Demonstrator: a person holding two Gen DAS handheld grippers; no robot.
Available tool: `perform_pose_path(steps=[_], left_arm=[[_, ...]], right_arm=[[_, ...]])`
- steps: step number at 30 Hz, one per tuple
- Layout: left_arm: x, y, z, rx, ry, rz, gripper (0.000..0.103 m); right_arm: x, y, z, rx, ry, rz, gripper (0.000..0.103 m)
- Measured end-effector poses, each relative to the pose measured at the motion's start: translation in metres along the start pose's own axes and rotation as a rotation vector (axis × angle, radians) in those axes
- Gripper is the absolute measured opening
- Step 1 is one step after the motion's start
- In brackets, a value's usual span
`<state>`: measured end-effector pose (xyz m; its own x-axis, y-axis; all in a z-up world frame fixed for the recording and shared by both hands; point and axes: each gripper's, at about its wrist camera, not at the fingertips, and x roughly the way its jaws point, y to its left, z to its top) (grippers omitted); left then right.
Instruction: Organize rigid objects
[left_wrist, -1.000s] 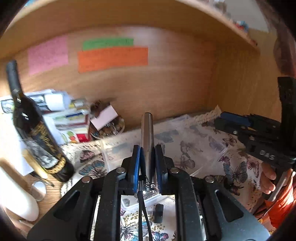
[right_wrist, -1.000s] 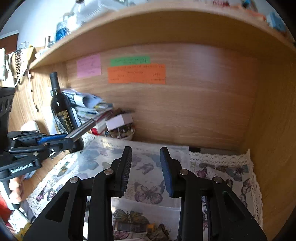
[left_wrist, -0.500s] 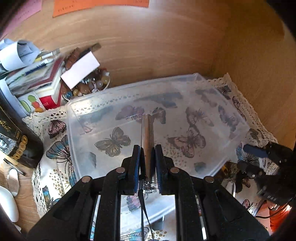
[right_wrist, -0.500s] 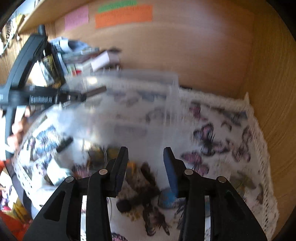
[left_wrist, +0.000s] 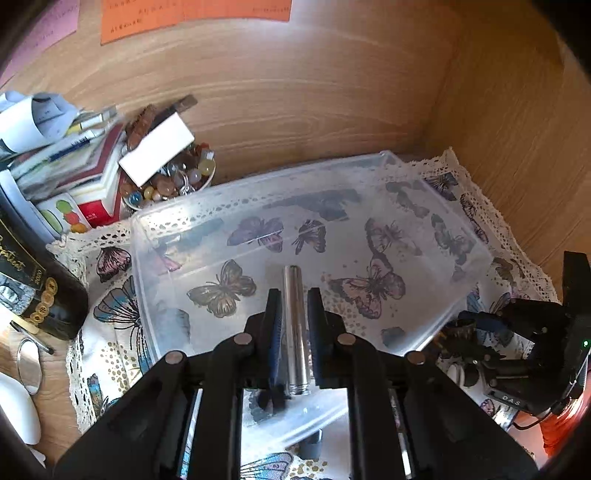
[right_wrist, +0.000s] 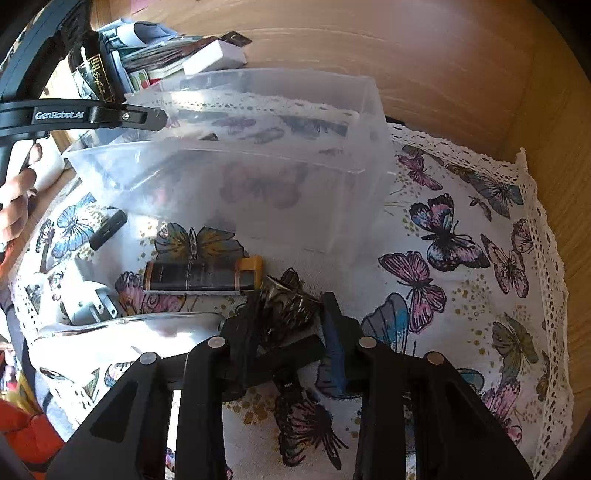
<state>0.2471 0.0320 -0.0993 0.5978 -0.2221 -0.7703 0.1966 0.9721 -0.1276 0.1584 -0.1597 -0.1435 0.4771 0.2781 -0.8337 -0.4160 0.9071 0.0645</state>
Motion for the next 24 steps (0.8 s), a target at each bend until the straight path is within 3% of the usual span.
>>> perform_pose_path(steps=[6, 14, 19, 22, 24], left_arm=[[-0.022, -0.005, -0.003, 0.023, -0.064, 0.039, 0.013], [-0.062, -0.018, -0.014, 0.065, -0.198, 0.107, 0.013], [-0.08, -0.022, -0.021, 0.07, -0.25, 0.128, 0.025], [-0.089, -0.023, -0.026, 0.063, -0.281, 0.135, 0.036], [-0.093, -0.022, -0.029, 0.058, -0.292, 0.138, 0.037]], right_arm=[[-0.022, -0.001, 0.005, 0.027, -0.08, -0.015, 0.029], [-0.074, 0.008, 0.037, 0.023, -0.267, -0.044, 0.029], [-0.075, 0.009, 0.069, 0.026, -0.33, -0.043, 0.029], [-0.065, 0.008, 0.087, 0.035, -0.328, -0.032, 0.029], [-0.054, 0.007, 0.098, 0.046, -0.31, -0.022, 0.029]])
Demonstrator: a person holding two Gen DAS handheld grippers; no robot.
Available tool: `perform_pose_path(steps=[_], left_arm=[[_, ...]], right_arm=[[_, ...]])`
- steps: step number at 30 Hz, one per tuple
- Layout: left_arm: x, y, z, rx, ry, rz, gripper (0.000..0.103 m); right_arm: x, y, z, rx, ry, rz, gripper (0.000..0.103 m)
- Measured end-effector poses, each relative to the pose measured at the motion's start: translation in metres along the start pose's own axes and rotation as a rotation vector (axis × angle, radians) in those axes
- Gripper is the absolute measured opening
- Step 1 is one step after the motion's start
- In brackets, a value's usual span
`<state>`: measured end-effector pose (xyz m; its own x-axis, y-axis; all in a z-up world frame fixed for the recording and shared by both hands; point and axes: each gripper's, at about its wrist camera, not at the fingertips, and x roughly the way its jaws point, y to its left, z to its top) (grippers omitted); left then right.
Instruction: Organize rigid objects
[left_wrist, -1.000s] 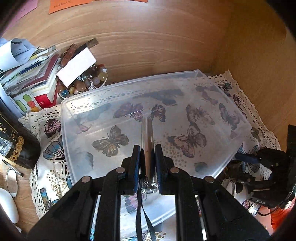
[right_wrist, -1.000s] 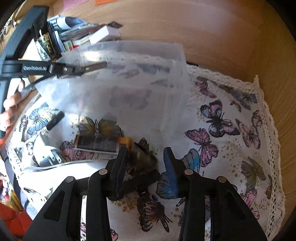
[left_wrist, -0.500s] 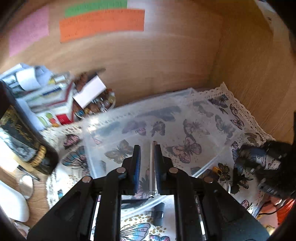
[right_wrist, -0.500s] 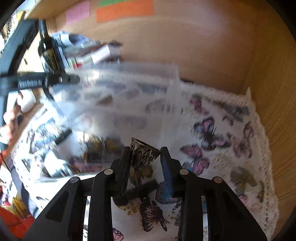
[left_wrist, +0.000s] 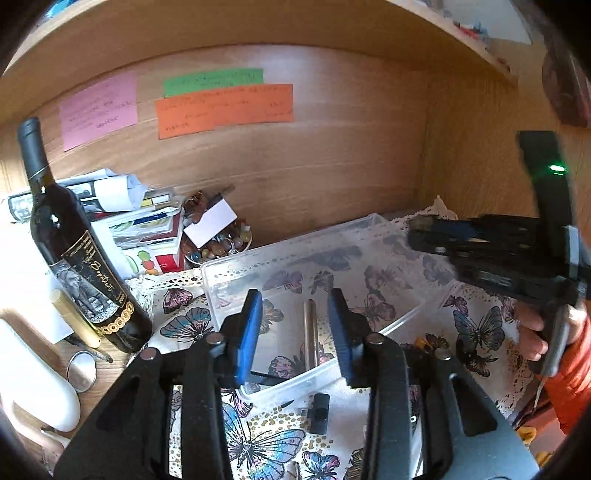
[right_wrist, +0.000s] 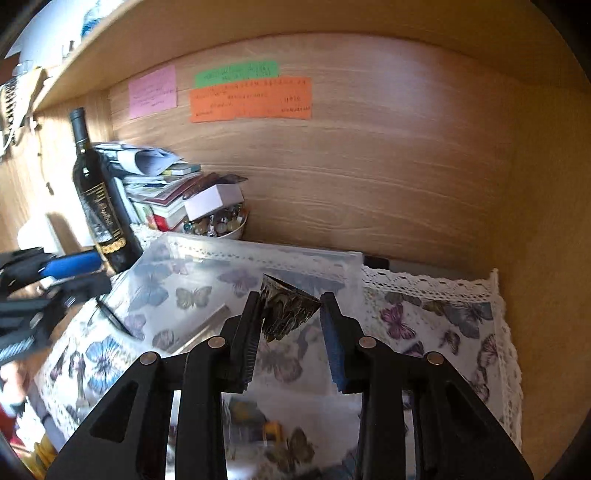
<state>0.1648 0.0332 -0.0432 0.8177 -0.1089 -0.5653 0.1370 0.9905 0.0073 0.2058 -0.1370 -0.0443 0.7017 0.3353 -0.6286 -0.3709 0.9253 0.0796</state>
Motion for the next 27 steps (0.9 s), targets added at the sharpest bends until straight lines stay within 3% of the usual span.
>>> perform_pose_path(steps=[2, 4, 6, 16, 21, 25, 27], left_arm=[[-0.003, 0.0, -0.002, 0.002, -0.014, 0.011, 0.04], [-0.005, 0.001, -0.004, -0.006, -0.026, 0.016, 0.052], [-0.006, 0.004, -0.007, -0.02, -0.034, 0.019, 0.056], [0.0, 0.013, -0.019, -0.062, -0.012, 0.009, 0.065], [-0.002, 0.015, -0.022, -0.083, -0.004, 0.001, 0.066], [-0.008, 0.011, -0.029, -0.084, 0.008, -0.015, 0.067], [-0.011, 0.006, -0.036, -0.076, 0.02, -0.03, 0.067]], right_arm=[[0.013, 0.0, 0.004, 0.011, 0.023, 0.01, 0.029], [0.027, 0.002, 0.005, 0.014, 0.05, 0.012, 0.029], [0.042, 0.004, 0.004, 0.018, 0.091, 0.024, 0.029], [0.081, 0.017, -0.008, -0.022, 0.226, 0.033, 0.03], [0.076, 0.019, -0.011, -0.002, 0.237, 0.043, 0.03], [0.05, 0.019, -0.013, -0.006, 0.183, 0.029, 0.044], [0.031, 0.019, -0.016, -0.003, 0.147, 0.024, 0.045]])
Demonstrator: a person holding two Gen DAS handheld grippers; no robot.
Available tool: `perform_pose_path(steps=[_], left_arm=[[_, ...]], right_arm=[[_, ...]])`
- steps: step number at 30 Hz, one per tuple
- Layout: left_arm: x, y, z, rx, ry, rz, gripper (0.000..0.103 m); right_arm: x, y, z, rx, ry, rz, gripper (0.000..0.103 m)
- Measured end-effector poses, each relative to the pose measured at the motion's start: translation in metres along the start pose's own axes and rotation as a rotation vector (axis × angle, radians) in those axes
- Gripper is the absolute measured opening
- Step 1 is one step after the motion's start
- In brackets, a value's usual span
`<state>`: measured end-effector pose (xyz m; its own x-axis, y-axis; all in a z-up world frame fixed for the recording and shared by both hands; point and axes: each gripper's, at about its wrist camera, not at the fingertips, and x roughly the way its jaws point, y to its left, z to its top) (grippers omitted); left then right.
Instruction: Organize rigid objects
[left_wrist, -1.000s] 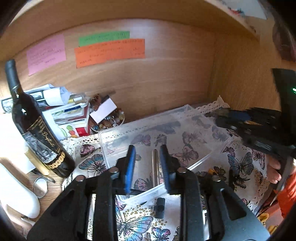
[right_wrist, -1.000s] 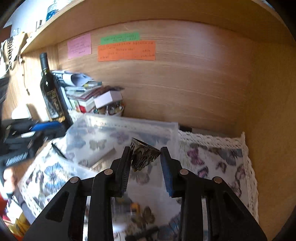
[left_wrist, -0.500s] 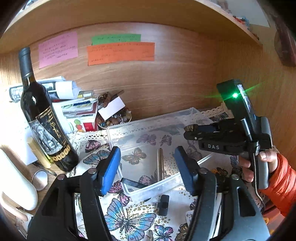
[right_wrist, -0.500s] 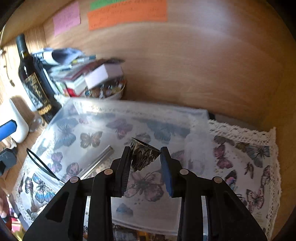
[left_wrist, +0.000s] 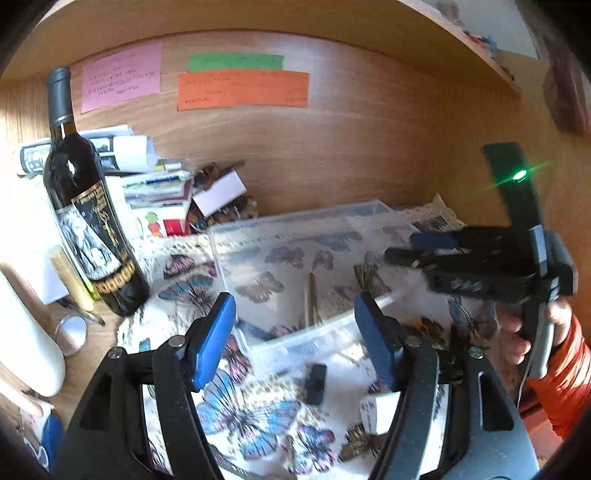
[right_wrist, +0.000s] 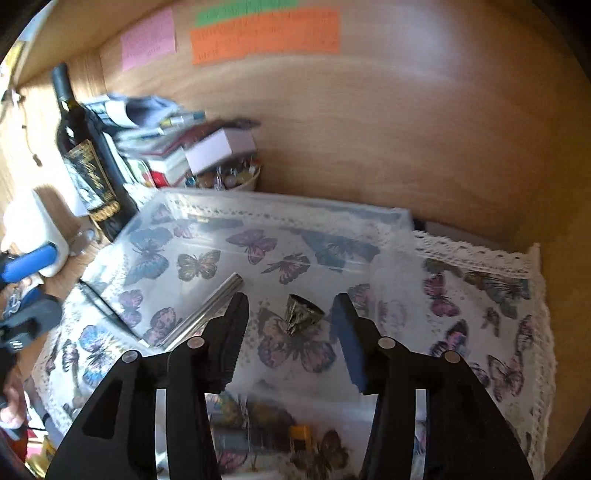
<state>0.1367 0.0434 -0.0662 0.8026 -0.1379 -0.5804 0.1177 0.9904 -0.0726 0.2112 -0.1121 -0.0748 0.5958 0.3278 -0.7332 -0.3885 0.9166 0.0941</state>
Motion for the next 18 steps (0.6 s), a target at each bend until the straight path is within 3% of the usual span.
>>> perform_pose_path(steps=[7, 12, 18], left_arm=[[0.0, -0.031, -0.035, 0.048, 0.072, -0.056, 0.067], [0.011, -0.051, -0.061, 0.08, 0.145, -0.091, 0.067], [0.028, -0.051, -0.073, 0.006, 0.226, -0.13, 0.067]], right_arm=[[-0.06, -0.008, -0.044, 0.01, -0.087, -0.084, 0.058], [-0.066, -0.02, -0.079, 0.059, -0.036, -0.098, 0.058], [-0.048, -0.026, -0.115, 0.154, 0.041, -0.035, 0.058]])
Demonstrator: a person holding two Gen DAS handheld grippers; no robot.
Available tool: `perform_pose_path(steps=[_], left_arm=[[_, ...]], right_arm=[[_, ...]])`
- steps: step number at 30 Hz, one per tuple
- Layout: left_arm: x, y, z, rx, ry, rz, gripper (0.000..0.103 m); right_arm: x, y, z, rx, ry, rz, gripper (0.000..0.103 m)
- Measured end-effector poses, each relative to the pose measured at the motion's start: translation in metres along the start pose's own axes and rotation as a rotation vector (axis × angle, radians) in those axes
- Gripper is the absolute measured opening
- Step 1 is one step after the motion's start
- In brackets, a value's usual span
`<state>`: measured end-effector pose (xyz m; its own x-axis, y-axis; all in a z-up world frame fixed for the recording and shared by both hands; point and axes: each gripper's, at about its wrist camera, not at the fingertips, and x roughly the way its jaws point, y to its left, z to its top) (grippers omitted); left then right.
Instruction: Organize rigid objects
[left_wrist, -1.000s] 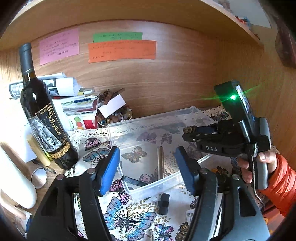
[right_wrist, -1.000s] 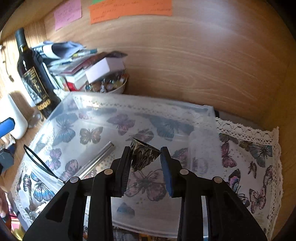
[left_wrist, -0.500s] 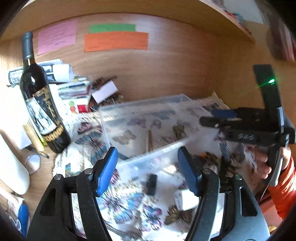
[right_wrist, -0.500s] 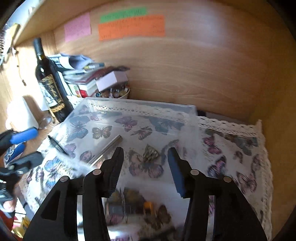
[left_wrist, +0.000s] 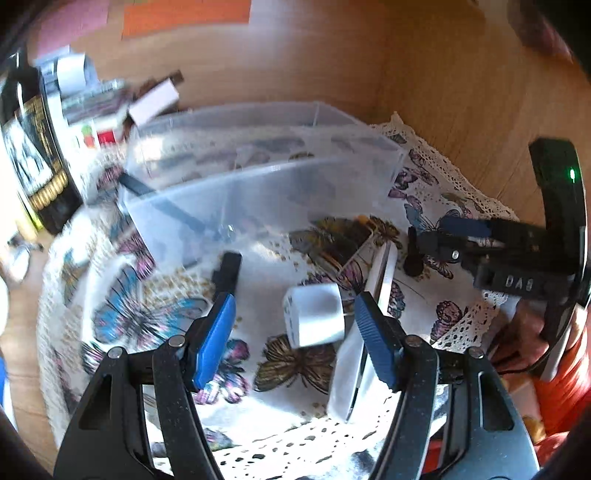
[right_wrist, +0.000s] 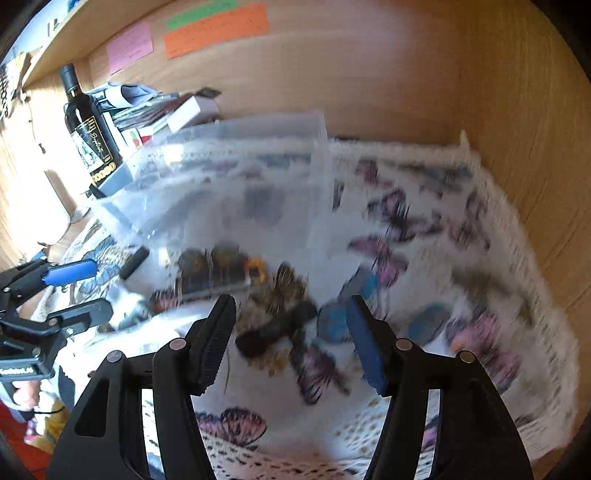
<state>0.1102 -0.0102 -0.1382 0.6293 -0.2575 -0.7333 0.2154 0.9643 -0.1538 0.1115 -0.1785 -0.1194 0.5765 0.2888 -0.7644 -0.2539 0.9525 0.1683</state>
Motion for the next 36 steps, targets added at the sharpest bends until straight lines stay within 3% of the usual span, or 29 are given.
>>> perform_pose_path(steps=[4, 12, 16, 27, 36], left_arm=[[0.013, 0.002, 0.002, -0.027, 0.03, -0.01, 0.064], [0.026, 0.005, 0.001, -0.048, 0.069, -0.062, 0.04], [0.022, 0.003, -0.002, -0.03, 0.052, -0.041, 0.04], [-0.003, 0.016, 0.002, -0.053, -0.028, 0.014, 0.04], [-0.026, 0.019, 0.014, -0.06, -0.109, 0.024, 0.039]], right_arm=[[0.005, -0.003, -0.007, 0.027, 0.007, 0.021, 0.058], [0.014, -0.003, 0.0, 0.058, 0.002, -0.023, 0.058], [0.026, -0.007, -0.004, 0.082, 0.041, -0.018, 0.043], [0.011, -0.009, -0.002, 0.089, -0.018, 0.013, 0.014], [0.006, 0.01, 0.009, 0.027, -0.063, 0.044, 0.009]])
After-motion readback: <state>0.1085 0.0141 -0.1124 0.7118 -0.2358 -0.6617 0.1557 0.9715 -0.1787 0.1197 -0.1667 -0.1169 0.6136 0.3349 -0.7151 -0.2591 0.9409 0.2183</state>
